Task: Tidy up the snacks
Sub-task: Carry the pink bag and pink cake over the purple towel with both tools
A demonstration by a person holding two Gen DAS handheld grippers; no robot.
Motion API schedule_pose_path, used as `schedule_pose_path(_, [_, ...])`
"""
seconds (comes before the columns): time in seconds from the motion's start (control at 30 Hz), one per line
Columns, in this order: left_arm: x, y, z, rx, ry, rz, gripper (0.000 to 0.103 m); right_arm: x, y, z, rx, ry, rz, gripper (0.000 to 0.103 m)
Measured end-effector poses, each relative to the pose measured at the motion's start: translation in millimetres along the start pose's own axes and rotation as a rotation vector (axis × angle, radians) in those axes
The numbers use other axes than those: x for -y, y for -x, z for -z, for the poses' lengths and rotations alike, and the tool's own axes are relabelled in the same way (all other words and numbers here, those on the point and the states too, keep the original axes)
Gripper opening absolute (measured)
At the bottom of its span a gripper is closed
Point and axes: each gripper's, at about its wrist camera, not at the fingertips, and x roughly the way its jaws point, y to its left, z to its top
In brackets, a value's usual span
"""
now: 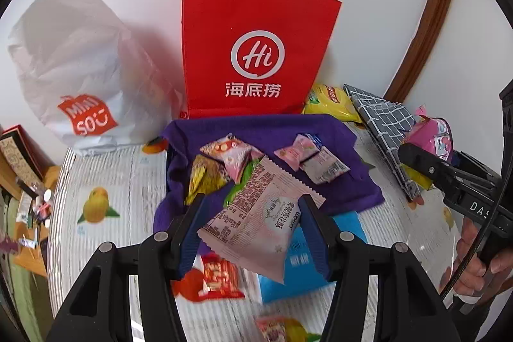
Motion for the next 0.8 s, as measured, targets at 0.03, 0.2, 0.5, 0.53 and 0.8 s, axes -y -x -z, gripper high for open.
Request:
schedule_pose_path(0.03, [-1,-5,-5,0.000,-0.001,-0.006,0.055,0,-4,-2,0.001,0.002,0.002,0.072])
schedule_pose_path(0.2, [-5,-24,-27,0.002,-0.002,-0.002,0.055,7,-28,-18,-0.004,-0.016,0.001,0.072])
schedule_pose_path(0.5, [-8,-49,-59,0.023,0.004,-0.001,0.055,11,-67,-41,-0.015,0.000,0.000,0.072])
schedule_pose_path(0.53, [-9,-53,-61,0.025,0.004,-0.004,0.055,13,-70,-41,-0.017,-0.004,0.001,0.072])
schedule_pose_path(0.8, [-20,-89,-61,-0.021,0.029,0.008,0.055,23,-105,-36,-0.064,-0.002,0.005,0.072])
